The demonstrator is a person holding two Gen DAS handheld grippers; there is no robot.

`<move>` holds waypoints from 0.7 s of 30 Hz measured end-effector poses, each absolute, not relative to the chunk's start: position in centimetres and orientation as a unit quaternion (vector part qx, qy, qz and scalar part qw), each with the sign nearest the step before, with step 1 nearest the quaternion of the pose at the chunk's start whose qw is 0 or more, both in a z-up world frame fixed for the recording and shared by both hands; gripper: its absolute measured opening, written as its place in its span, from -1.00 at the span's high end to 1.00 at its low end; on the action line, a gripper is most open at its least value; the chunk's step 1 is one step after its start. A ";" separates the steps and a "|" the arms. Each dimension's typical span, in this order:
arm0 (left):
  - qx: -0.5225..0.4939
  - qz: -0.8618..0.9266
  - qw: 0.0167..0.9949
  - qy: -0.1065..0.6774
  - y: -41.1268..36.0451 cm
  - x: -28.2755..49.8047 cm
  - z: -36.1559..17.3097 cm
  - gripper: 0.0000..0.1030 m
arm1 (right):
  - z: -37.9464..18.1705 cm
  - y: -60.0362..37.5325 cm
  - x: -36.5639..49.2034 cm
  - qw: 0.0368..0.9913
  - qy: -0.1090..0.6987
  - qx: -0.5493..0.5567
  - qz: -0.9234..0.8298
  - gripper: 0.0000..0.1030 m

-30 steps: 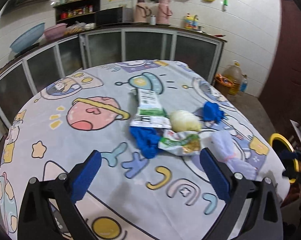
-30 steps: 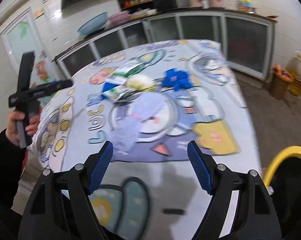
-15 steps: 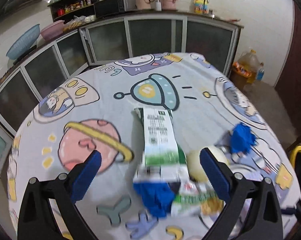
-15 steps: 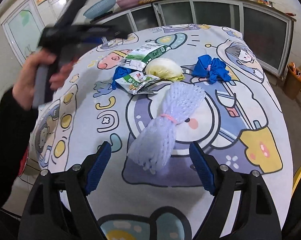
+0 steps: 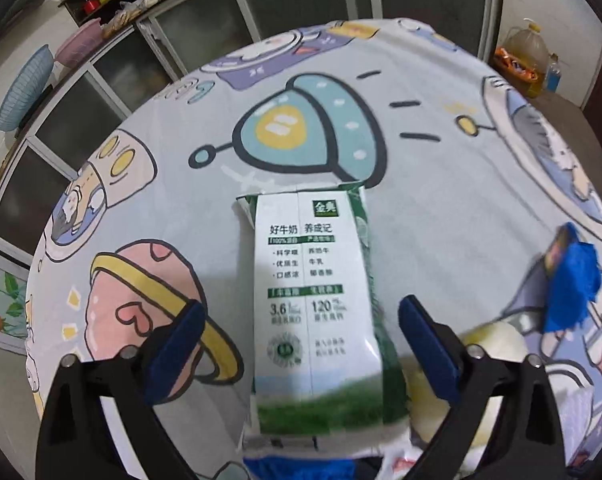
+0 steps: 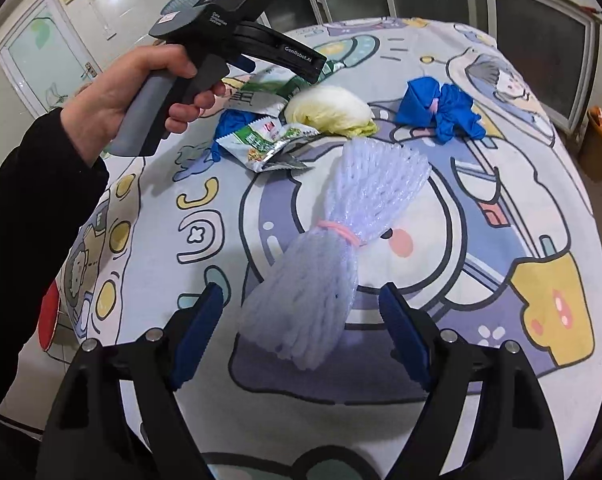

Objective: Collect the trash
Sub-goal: 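Grasp the green milk carton with the left tool while the right tool grasps the white mesh net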

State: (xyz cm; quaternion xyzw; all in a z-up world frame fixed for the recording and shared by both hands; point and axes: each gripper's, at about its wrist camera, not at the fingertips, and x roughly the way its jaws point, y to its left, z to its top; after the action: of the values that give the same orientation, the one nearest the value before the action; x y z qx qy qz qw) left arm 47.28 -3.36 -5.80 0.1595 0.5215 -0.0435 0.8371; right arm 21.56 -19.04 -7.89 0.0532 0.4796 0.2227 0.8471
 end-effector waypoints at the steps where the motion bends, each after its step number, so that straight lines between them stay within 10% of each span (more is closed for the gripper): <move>1: 0.147 -0.045 0.834 0.529 -3.1 47.5 -6.1 -0.39 | -8.1 -19.1 21.8 0.845 0.485 0.054 0.219 -0.24; 3: 0.117 -0.053 0.832 0.540 -2.4 47.8 -6.3 -0.07 | -8.2 -19.3 22.0 0.842 0.490 0.056 0.218 0.39; 5: 0.125 -0.051 0.837 0.530 -2.2 47.4 -5.9 -0.06 | -7.9 -19.8 21.9 0.843 0.486 0.063 0.219 0.54; 21: 0.039 -0.060 0.877 0.476 4.3 39.3 1.2 -0.06 | -3.7 -23.3 17.1 0.858 0.451 0.107 0.222 0.58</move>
State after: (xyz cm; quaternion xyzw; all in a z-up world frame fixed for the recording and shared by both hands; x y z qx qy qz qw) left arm 39.29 4.32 1.16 0.0394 0.4758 -0.0599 0.8766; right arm 17.13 -23.32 -3.74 0.1071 0.4511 0.2223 0.8577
